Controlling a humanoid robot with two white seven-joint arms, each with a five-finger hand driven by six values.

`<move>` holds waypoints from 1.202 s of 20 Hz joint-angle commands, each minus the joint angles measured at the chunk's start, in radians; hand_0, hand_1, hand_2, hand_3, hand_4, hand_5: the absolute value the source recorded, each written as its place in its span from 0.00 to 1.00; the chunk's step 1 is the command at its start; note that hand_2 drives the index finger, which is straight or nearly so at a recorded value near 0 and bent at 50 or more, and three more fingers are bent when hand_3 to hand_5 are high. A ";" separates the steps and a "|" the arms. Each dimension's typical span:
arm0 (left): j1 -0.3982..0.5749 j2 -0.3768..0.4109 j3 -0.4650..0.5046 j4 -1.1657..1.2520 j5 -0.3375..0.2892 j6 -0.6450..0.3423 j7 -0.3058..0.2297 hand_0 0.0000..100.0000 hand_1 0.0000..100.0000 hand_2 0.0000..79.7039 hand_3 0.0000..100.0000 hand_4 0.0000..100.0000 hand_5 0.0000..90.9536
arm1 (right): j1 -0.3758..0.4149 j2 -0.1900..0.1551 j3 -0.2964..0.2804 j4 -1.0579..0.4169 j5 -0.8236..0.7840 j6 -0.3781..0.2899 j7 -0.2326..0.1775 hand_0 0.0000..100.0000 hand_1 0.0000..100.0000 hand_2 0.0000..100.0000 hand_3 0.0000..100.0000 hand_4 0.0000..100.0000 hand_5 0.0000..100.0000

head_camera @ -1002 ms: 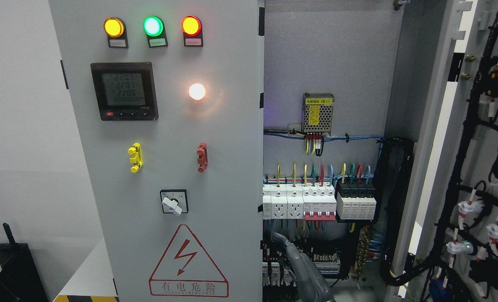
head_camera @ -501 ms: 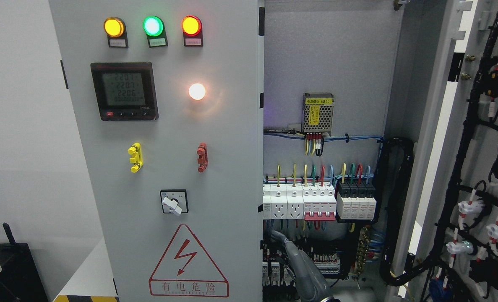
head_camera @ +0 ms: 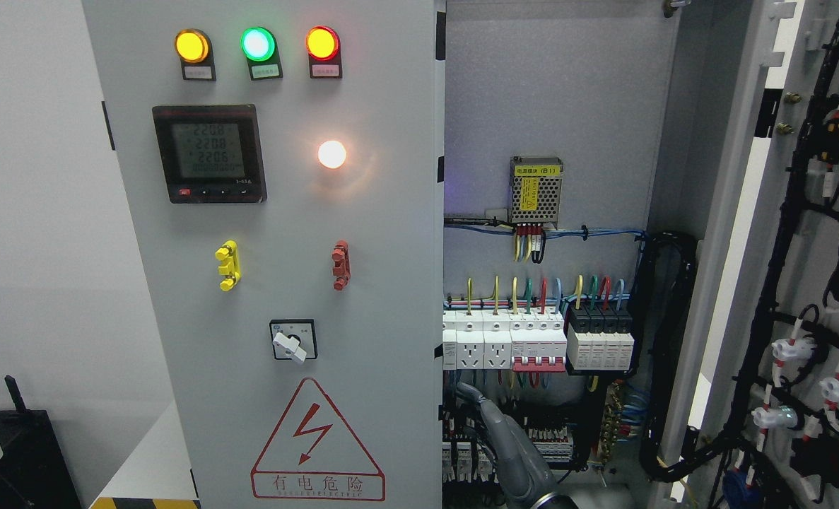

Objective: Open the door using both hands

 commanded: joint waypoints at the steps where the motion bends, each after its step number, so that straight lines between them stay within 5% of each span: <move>1: 0.000 0.000 0.000 0.001 -0.026 0.000 0.000 0.00 0.00 0.00 0.00 0.03 0.00 | -0.013 0.000 0.003 0.022 -0.005 0.001 0.001 0.11 0.00 0.00 0.00 0.00 0.00; 19: 0.000 0.000 0.000 0.000 -0.026 0.000 0.000 0.00 0.00 0.00 0.00 0.03 0.00 | -0.036 0.000 0.022 0.043 -0.045 0.001 0.002 0.11 0.00 0.00 0.00 0.00 0.00; 24: 0.000 0.000 0.000 0.000 -0.026 0.000 0.000 0.00 0.00 0.00 0.00 0.03 0.00 | -0.035 0.000 0.023 0.036 -0.043 -0.001 0.034 0.11 0.00 0.00 0.00 0.00 0.00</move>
